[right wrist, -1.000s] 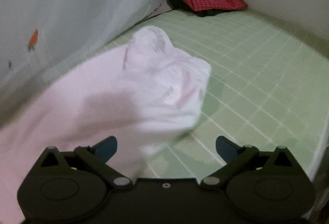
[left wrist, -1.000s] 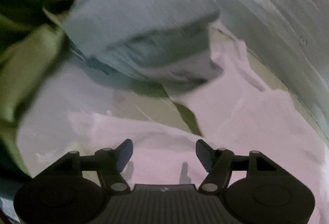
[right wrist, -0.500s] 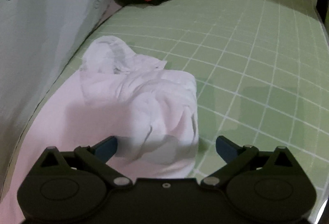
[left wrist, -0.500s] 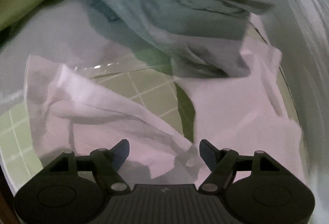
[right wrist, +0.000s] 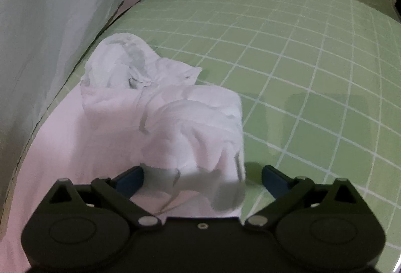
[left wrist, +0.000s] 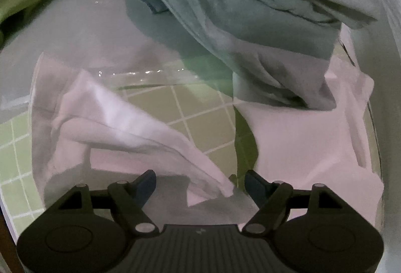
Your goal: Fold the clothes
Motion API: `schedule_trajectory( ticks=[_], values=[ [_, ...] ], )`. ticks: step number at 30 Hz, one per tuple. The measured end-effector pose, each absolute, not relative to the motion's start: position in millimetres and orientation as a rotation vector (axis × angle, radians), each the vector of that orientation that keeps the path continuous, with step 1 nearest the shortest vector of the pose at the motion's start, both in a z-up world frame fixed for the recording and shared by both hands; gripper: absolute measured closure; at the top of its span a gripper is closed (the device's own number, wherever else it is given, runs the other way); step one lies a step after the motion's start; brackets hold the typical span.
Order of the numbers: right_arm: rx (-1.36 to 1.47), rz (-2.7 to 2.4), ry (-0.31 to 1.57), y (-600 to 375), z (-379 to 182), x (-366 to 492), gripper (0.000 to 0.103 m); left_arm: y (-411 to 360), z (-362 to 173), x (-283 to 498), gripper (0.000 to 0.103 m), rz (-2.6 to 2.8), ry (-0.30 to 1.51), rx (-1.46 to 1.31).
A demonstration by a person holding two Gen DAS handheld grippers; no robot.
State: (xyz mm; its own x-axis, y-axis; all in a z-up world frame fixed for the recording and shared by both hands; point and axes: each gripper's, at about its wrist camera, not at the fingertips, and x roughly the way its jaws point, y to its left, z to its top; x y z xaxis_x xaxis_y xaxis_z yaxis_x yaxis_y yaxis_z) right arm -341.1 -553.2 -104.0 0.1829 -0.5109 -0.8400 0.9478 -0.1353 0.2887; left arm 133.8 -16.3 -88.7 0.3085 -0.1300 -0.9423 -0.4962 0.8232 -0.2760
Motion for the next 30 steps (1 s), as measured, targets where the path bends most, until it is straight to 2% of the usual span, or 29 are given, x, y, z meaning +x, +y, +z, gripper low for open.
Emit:
schedule_trajectory(
  ticks=[1, 3, 5, 6, 7, 9, 11, 22, 27, 30],
  values=[
    [1.074, -1.363, 0.531, -552.9, -103.0, -343.8, 0.011, -15.1, -89.0, 135.1, 0.025, 0.264, 1.254, -0.601],
    [1.091, -1.337, 0.505, -551.1, -102.0, -347.5, 0.024, -14.0, -89.7, 136.2, 0.028, 0.259, 1.263, -0.6],
    [1.105, -1.303, 0.483, -548.4, -101.5, -349.8, 0.043, -15.9, -89.4, 135.2, 0.048, 0.263, 1.27, -0.56],
    [1.094, -1.288, 0.487, -546.3, -100.8, -348.9, 0.054, -16.8, -89.0, 135.2, 0.083, 0.256, 1.271, -0.542],
    [1.073, -1.273, 0.492, -544.6, -99.7, -346.9, 0.057, -17.0, -90.1, 135.2, 0.097, 0.236, 1.272, -0.543],
    [1.027, -1.253, 0.51, -542.0, -97.4, -342.6, 0.07, -17.1, -93.2, 133.9, 0.097, 0.213, 1.273, -0.558],
    [0.986, -1.238, 0.528, -540.8, -95.7, -338.6, 0.075, -21.8, -93.0, 132.6, 0.098, 0.193, 1.258, -0.53],
    [0.887, -1.192, 0.553, -601.0, -108.3, -324.1, 0.081, -101.4, -96.0, 171.3, 0.1, -0.001, 1.227, -0.491],
    [0.872, -1.177, 0.512, -654.8, -106.0, -288.6, 0.083, -156.8, -93.1, 205.7, 0.1, -0.069, 1.213, -0.461],
    [0.843, -1.16, 0.446, -669.5, -85.6, -283.9, 0.087, -174.4, -78.0, 210.7, 0.1, -0.103, 1.177, -0.473]
  ],
)
